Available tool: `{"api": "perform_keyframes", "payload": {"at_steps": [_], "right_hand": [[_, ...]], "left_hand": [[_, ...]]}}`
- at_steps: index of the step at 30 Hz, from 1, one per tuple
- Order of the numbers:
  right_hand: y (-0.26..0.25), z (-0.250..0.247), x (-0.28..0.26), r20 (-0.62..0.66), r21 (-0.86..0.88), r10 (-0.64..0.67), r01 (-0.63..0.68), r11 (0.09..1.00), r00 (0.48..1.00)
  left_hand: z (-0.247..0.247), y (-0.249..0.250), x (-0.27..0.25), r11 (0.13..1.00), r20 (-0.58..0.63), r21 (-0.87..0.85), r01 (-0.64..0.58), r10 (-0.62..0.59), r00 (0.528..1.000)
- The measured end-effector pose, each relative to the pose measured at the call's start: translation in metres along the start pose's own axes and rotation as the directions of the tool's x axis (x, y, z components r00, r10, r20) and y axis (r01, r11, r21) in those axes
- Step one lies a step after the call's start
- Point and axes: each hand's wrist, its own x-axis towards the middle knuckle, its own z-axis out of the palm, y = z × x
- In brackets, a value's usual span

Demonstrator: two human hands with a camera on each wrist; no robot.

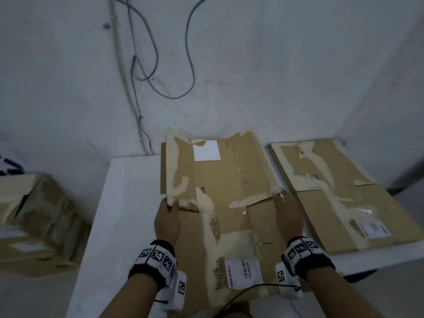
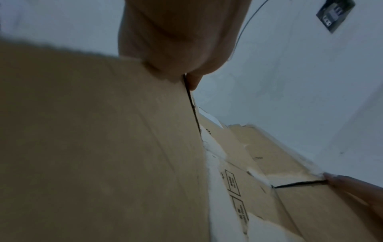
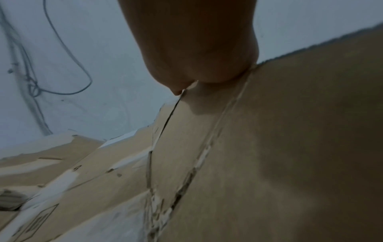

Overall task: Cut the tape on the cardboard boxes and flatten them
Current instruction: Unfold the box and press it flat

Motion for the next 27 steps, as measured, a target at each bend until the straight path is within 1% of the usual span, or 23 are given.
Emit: {"api": "perform_keyframes", "payload": {"at_steps": [1,3,5,10,11,12,13,15,17,20,22,23,25,27], "right_hand": [[0.006,-0.013,0.008,-0.014,-0.017,0.0,0.0,1.0,1.0],[0.019,-0.04,0.024,-0.099,0.024,0.01,-0.008,1.0,0.995],[0.032,-0.065,0.039,-0.172,0.028,0.021,-0.017,0.999,0.985],[0.069,-0.137,0.09,-0.215,0.002,0.101,-0.103,0.995,0.971],[0.085,-0.161,0.109,-0.222,-0.007,0.107,-0.111,0.994,0.969],[0.092,-0.169,0.117,-0.224,-0.011,0.112,-0.118,0.993,0.968],[0.105,-0.183,0.132,-0.232,-0.013,0.129,-0.136,0.991,0.964],[0.138,-0.218,0.17,-0.232,-0.042,0.153,-0.168,0.985,0.961],[0.173,-0.248,0.207,-0.22,-0.081,0.17,-0.191,0.978,0.961],[0.225,-0.281,0.256,-0.149,-0.188,0.149,-0.176,0.966,0.978],[0.252,-0.295,0.28,-0.092,-0.231,0.152,-0.169,0.958,0.984],[0.259,-0.298,0.289,-0.078,-0.223,0.179,-0.192,0.956,0.981],[0.271,-0.3,0.303,-0.086,-0.154,0.239,-0.25,0.956,0.967],[0.281,-0.295,0.313,-0.084,-0.108,0.239,-0.247,0.963,0.967]], "left_hand": [[0.014,0.009,0.001,1.0,0.02,-0.01,-0.009,0.009,1.0],[0.045,0.026,0.002,0.999,0.058,-0.028,-0.016,0.017,0.998],[0.077,0.04,0.001,0.999,0.088,-0.045,-0.016,0.02,0.996],[0.168,0.073,-0.006,0.994,0.141,-0.106,-0.022,0.037,0.989],[0.204,0.084,-0.008,0.992,0.151,-0.125,-0.012,0.031,0.988],[0.216,0.086,-0.009,0.991,0.157,-0.135,-0.006,0.028,0.987],[0.239,0.093,-0.011,0.99,0.161,-0.142,-0.005,0.027,0.987],[0.296,0.107,-0.017,0.987,0.168,-0.158,0.013,0.014,0.986],[0.346,0.118,-0.022,0.984,0.193,-0.169,0.062,-0.029,0.981],[0.41,0.123,-0.022,0.977,0.209,-0.179,0.113,-0.075,0.975],[0.446,0.117,-0.022,0.975,0.215,-0.165,0.147,-0.11,0.971],[0.46,0.114,-0.021,0.973,0.217,-0.153,0.173,-0.138,0.966],[0.484,0.1,-0.019,0.97,0.207,-0.116,0.213,-0.186,0.96],[0.5,0.089,-0.019,0.968,0.193,-0.093,0.231,-0.21,0.958]]}}
